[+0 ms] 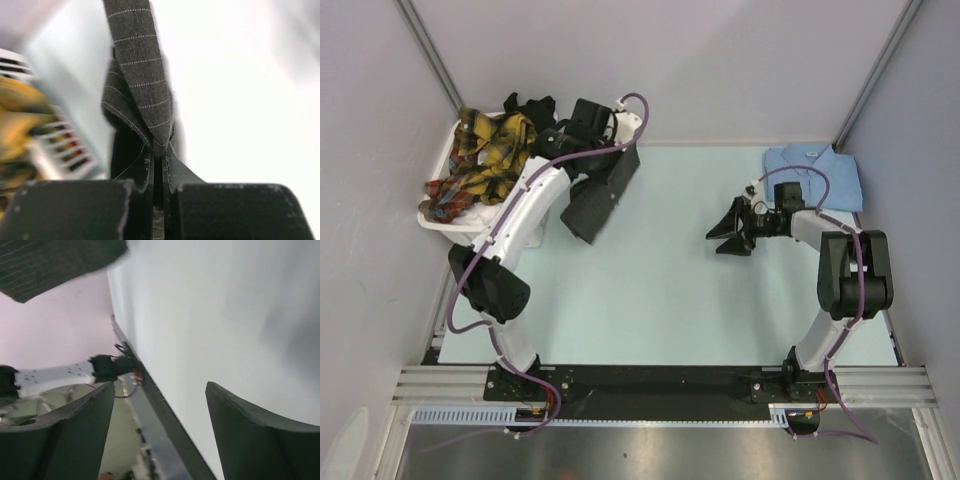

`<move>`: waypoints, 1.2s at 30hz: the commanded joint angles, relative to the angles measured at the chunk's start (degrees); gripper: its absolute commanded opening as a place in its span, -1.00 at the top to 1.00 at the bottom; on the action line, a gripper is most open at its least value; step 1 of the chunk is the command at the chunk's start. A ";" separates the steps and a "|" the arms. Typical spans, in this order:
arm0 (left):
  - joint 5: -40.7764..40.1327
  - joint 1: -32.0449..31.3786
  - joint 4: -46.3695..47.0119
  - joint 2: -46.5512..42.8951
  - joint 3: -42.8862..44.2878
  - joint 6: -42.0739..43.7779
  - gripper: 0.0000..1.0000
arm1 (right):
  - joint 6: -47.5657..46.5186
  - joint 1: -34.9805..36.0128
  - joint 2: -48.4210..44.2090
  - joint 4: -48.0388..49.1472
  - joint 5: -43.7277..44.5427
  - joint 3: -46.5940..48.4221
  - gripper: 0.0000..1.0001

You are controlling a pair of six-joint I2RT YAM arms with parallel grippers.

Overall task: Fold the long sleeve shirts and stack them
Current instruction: Fold the shirt

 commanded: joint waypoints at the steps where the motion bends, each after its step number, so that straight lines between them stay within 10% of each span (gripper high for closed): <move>1: -14.15 -5.33 -11.27 4.62 4.05 9.60 1.00 | 19.49 -0.60 -2.48 19.79 -2.58 -5.85 -0.66; 19: -1.85 -23.44 5.33 24.40 0.69 -25.72 0.99 | 31.91 -4.20 -0.81 34.76 3.57 -22.82 -0.75; 25: 3.33 -22.48 8.42 20.37 1.93 -27.67 -0.20 | 32.88 -4.11 0.15 35.39 4.45 -22.03 -0.75; 36: 17.66 -3.42 18.08 -6.53 -25.83 -20.02 -0.62 | 38.96 8.71 4.45 40.76 11.12 -20.19 -0.54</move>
